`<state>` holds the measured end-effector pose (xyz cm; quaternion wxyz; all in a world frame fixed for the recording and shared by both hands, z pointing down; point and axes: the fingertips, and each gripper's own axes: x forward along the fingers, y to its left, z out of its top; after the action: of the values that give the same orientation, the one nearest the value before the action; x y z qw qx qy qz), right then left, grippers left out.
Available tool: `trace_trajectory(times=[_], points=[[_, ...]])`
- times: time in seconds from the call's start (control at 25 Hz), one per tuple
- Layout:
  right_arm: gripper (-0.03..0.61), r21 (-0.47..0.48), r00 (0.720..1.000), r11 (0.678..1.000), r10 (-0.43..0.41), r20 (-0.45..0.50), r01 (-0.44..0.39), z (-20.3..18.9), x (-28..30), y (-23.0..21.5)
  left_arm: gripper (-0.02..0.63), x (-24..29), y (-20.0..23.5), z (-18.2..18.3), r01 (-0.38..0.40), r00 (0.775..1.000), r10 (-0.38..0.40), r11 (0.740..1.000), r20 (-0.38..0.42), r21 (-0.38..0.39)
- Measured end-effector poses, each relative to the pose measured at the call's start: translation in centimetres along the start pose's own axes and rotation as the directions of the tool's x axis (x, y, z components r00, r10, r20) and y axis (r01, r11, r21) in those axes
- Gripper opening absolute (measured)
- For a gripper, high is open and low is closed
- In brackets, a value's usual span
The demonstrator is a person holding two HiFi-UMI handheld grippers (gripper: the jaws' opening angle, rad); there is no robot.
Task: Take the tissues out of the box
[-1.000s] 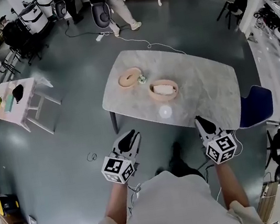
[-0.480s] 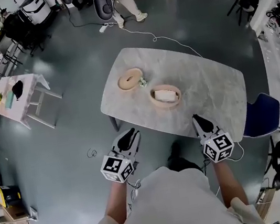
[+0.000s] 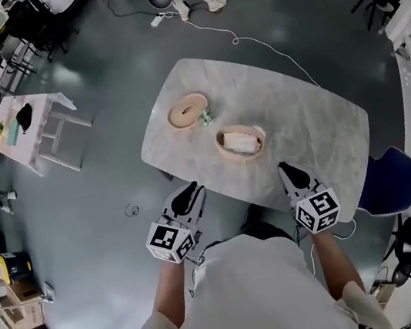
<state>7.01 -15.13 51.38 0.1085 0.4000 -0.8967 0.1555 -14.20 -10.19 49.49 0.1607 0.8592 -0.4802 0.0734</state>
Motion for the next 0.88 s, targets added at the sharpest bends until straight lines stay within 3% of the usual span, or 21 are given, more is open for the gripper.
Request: trace_trajectory(times=[0.44,0.68,0.88], points=[[0.046,0.051,0.999,0.999,0.008,-0.044,-0.005,-1.6,2.1,-3.1,0.083,5.4,0.3,-0.6,0.028,0.995,-0.023,0.998,-0.095,0.053],[0.046,0.095,0.996,0.994,-0.054,-0.066,0.060,-2.6,4.3,-3.3,0.083,8.5,2.6,-1.8,0.137,0.976,-0.119,0.987,-0.184,0.089],[0.046,0.133,0.990,0.984,-0.112,-0.085,0.122,-4.6,5.1,-5.1,0.083,13.4,3.2,-4.5,0.248,0.938,-0.206,0.961,-0.277,0.124]])
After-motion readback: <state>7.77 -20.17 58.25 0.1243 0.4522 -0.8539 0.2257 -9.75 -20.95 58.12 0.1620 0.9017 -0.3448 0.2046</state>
